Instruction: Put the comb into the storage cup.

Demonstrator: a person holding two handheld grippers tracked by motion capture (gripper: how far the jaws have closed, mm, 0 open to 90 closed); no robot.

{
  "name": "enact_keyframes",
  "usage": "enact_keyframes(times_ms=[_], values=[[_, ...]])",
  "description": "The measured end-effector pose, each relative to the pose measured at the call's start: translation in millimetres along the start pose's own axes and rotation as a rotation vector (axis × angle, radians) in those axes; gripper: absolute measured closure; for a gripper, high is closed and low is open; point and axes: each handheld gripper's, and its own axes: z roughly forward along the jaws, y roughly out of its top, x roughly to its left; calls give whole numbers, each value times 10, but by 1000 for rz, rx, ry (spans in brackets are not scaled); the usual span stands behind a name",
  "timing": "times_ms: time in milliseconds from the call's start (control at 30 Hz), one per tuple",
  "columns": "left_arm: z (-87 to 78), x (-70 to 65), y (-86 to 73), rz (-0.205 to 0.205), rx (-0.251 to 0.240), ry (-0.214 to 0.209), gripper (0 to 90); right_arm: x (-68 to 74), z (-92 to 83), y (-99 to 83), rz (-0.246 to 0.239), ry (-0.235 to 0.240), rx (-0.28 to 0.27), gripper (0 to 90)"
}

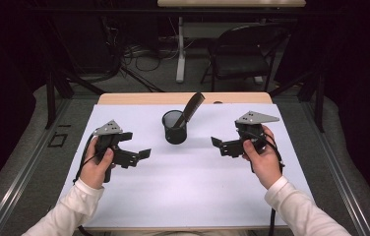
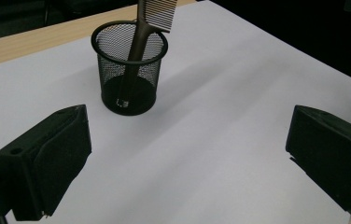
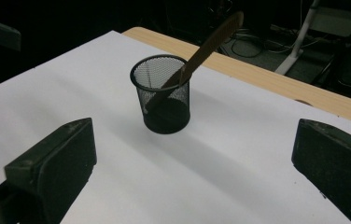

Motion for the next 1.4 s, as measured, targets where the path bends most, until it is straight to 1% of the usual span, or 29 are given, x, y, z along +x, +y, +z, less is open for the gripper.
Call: enact_keyframes(times_ms=[233,500,633,833,967,1133,1200,1267,1400], values=[[-70,33,-74,-6,4,16,5,-4,-28,-153,11,-1,35,0],[-179,88,-207,-30,-8,40,5,-59,-71,-348,51,-15,59,0],[-237,98,-285,-31,-12,60,5,-115,-111,-454,78,-31,61,0],[-314,110,-398,-39,-16,78,5,-209,-174,-618,126,-51,67,0],[-347,139,-477,-59,-22,89,5,-232,-204,-723,150,-60,67,2],[-369,164,-580,-70,-28,103,5,-237,-249,-836,178,-63,62,1],[-378,169,-617,-76,-25,109,5,-240,-264,-871,181,-65,60,2],[-386,172,-654,-84,-34,110,6,-237,-280,-905,177,-74,60,1],[-413,188,-733,-98,-47,117,5,-221,-310,-974,185,-83,57,1]])
